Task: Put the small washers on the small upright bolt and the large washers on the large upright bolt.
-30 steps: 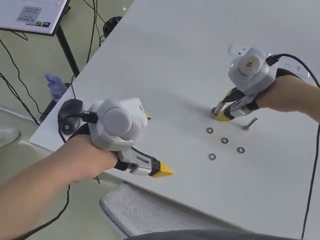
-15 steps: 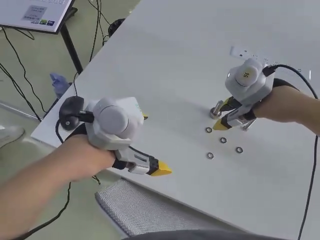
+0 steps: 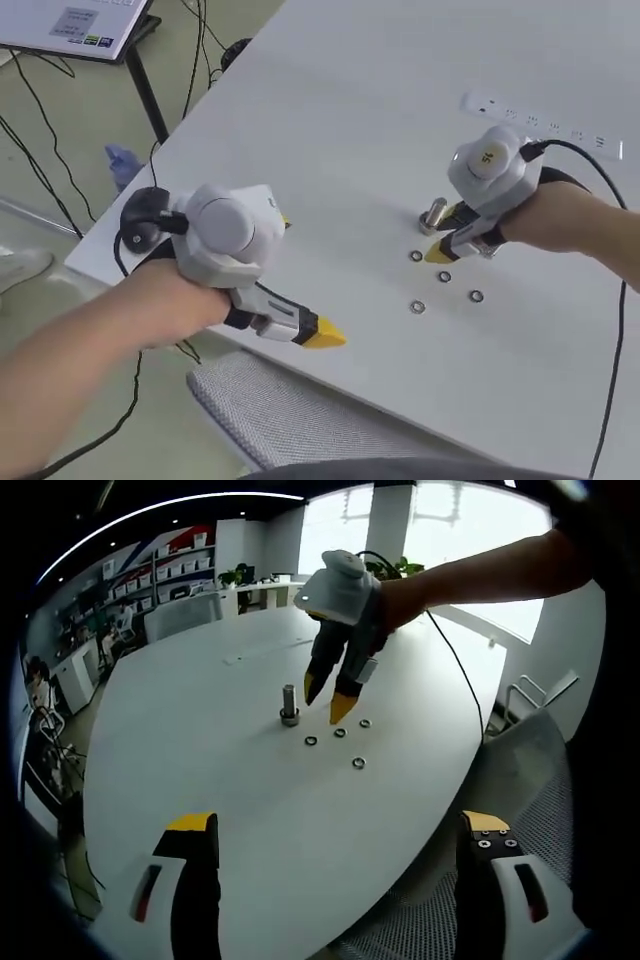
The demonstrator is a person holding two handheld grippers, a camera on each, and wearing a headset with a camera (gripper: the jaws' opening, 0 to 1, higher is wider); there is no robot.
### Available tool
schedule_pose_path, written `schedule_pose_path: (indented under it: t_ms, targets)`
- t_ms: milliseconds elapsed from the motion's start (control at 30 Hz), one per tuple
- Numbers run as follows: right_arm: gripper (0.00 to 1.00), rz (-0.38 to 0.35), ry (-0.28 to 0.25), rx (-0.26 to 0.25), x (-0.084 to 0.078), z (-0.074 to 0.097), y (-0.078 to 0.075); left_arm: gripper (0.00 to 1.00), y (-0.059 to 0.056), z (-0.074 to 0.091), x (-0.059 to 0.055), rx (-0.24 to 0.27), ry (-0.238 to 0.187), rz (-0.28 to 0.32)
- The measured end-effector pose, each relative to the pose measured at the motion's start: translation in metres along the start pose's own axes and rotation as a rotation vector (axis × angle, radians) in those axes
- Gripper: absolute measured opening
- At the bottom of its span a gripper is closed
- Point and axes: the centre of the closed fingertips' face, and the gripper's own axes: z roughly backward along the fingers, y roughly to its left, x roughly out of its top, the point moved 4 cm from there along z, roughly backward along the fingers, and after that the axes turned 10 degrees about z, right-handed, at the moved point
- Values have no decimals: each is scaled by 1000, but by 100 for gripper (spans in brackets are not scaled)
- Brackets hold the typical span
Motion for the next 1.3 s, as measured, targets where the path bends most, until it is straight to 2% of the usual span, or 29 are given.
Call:
schedule_pose_path:
  t_ms: [167,433,533,600,733,900,1200,1300]
  targets:
    - [35,25,21,-3,-5,-7,1,100,-3,-2,2,13,-11,-18]
    - [33,63,37,-13,-1,-20,-1,96,-4,-4,6,30,-22,-43]
    - [32,96,54,-22,1,-25,-2,97,-4,-7,4,29,-11,-26]
    - [32,132,71,-26,0,-32,-7,98,-3,-6,4,48,-10,-31]
    - [31,140,79,-19,0,-39,-8,98,-5,-4,5,47,-24,-9]
    - [30,142,88,-12,-1,-43,-6,96,-7,-3,3,51,-11,-10]
    - [28,154,118,-13,-6,-49,-4,94,-6,-1,3,56,-16,-5]
    - [27,147,108,-10,-5,-49,-3,93,-6,-1,3,58,-20,0]
